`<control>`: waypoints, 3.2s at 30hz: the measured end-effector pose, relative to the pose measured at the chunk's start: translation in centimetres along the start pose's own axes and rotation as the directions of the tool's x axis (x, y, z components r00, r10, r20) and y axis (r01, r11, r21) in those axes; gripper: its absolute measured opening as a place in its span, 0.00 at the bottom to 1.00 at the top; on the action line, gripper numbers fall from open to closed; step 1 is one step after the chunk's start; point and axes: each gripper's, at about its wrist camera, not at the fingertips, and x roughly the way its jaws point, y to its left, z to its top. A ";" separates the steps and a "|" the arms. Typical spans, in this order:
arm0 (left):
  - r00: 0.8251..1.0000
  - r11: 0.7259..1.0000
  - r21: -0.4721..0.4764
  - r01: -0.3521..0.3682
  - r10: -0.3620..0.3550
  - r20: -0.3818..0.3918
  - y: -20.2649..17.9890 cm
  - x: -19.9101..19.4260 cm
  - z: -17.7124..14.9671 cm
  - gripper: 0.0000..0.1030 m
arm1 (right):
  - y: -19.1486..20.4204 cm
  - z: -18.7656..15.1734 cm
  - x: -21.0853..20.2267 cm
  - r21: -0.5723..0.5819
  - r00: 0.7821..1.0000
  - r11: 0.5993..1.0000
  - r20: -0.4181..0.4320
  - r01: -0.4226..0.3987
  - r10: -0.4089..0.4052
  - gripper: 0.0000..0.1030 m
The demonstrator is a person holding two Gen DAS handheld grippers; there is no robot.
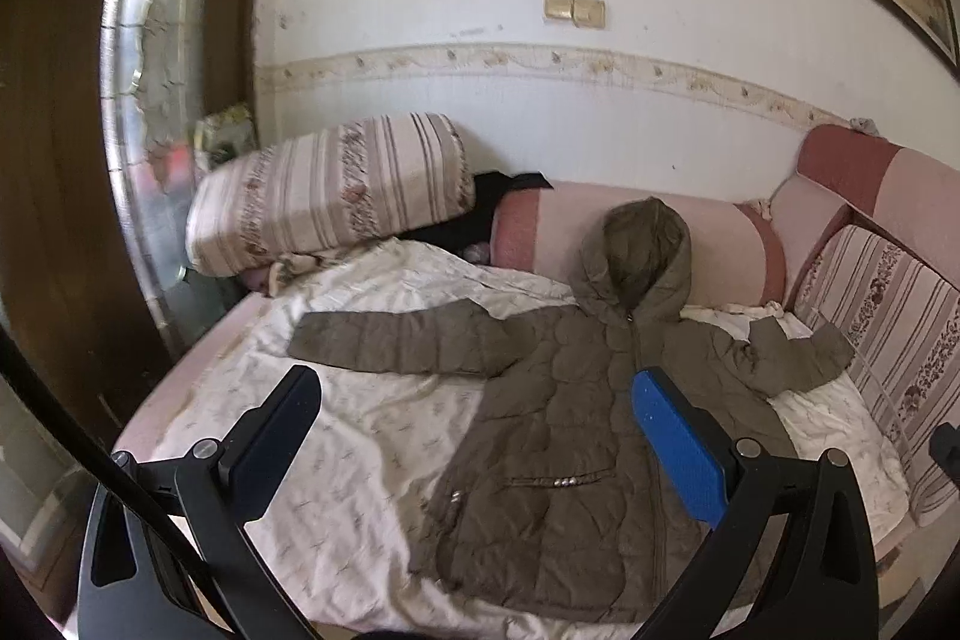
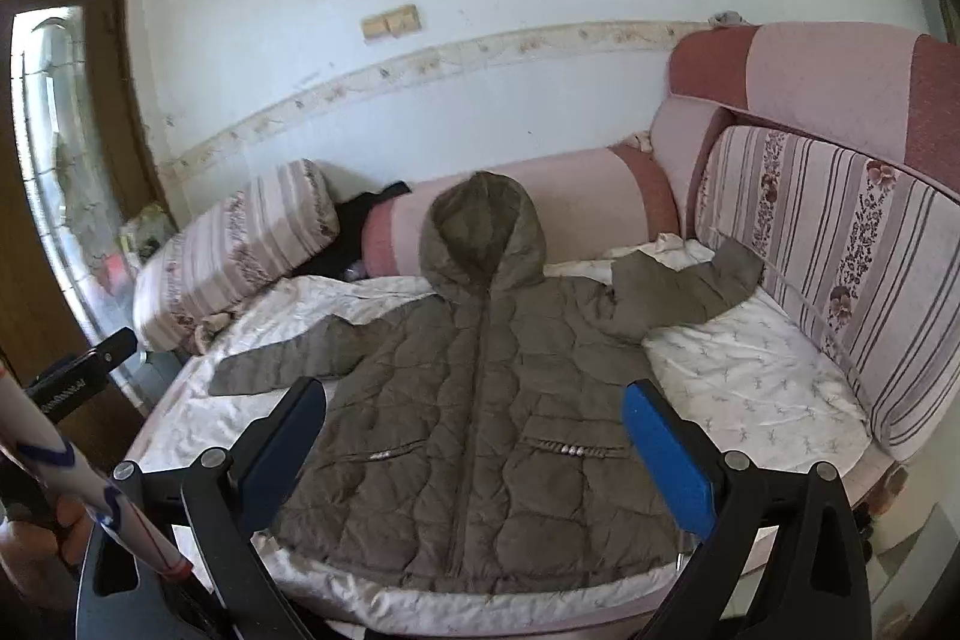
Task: Fold large clothes
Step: 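Reach the right tool to the nearest sleeve cuff and close on it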
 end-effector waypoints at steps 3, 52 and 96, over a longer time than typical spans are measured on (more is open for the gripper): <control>0.998 1.000 -0.003 0.010 -0.011 -0.065 -1.1 4.1 0.8 1.00 | -0.3 0.8 3.4 0.012 0.998 1.000 -0.060 0.021 -0.020 0.98; 0.885 0.993 0.101 -0.067 0.106 -0.453 -11.7 44.9 -11.3 1.00 | -28.2 -0.1 38.6 0.465 0.936 0.830 -0.304 0.308 -0.178 0.78; 0.903 0.971 0.216 -0.098 0.178 -0.392 -13.7 45.6 -12.3 1.00 | -49.0 8.1 49.0 0.449 0.840 0.713 -0.353 0.538 -0.411 0.38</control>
